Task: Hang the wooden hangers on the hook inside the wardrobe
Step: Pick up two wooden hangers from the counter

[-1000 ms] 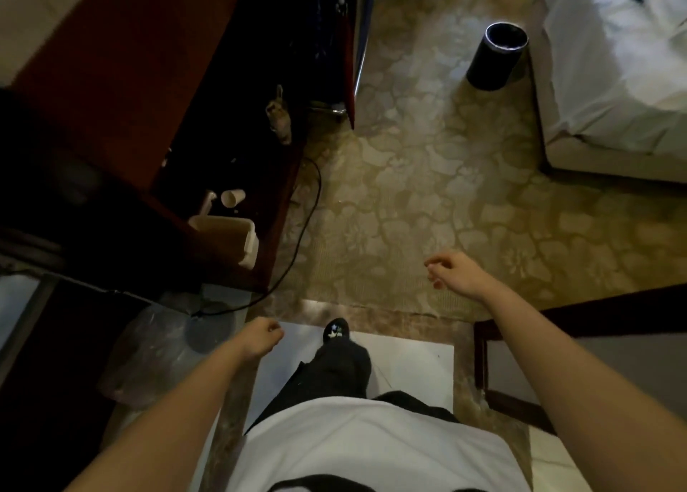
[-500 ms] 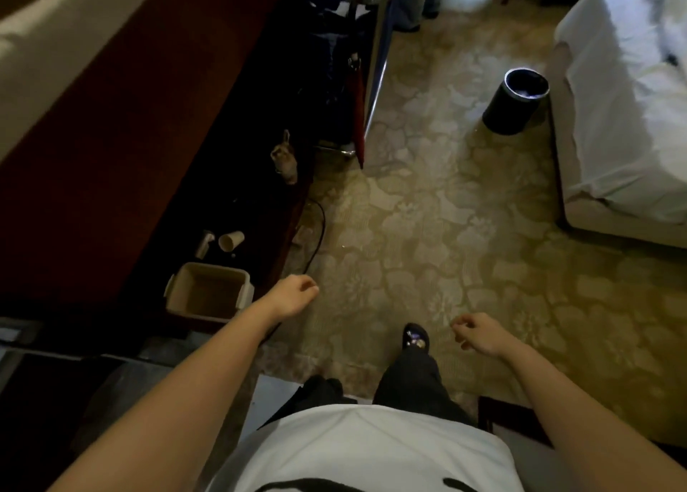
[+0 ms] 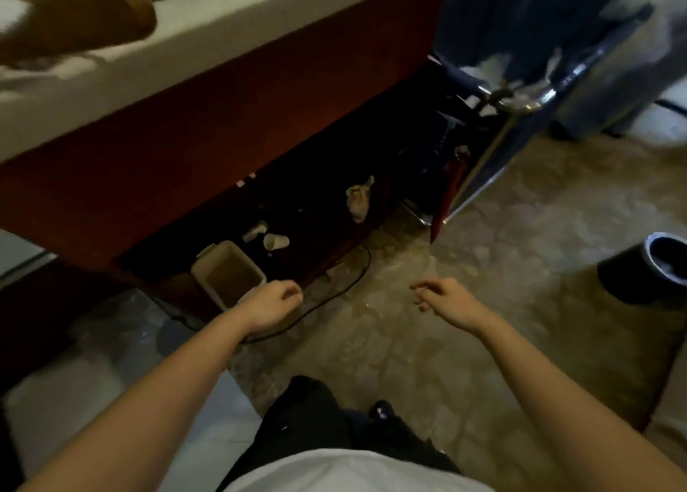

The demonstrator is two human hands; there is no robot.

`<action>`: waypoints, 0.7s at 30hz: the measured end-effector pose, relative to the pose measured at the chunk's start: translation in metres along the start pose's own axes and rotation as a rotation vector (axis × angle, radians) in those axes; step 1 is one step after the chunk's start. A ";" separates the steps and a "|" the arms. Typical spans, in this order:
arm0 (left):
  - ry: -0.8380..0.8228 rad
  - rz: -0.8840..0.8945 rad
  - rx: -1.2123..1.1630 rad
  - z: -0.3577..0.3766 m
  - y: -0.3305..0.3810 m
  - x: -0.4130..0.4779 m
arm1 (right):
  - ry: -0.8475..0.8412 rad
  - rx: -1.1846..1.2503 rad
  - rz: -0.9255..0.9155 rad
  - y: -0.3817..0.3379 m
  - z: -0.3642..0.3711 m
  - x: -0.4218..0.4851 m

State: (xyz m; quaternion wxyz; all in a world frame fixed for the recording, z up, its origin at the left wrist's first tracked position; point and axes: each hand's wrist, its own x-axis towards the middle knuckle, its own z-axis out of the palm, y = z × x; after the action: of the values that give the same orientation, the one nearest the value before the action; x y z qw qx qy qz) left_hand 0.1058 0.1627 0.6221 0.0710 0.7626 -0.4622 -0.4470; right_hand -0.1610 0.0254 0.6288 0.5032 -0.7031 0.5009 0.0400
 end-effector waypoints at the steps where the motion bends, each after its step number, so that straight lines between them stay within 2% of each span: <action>1: 0.025 0.001 0.003 -0.009 0.010 -0.004 | -0.021 -0.024 -0.052 -0.013 -0.010 0.009; 11: 0.279 0.166 0.031 -0.141 0.097 -0.054 | -0.133 -0.192 -0.512 -0.185 -0.076 0.063; 16: 0.497 0.324 0.135 -0.204 0.140 -0.089 | -0.052 -0.227 -0.762 -0.264 -0.102 0.068; 21: 0.638 0.404 0.255 -0.259 0.158 -0.105 | -0.001 -0.246 -0.888 -0.334 -0.122 0.075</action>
State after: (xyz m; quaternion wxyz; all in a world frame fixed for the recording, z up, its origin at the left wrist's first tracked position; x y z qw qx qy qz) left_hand 0.1798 0.0757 0.9215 0.2024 0.7596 -0.6094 -0.1036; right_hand 0.0701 -0.1184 0.8690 0.3848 -0.9040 0.1425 -0.1198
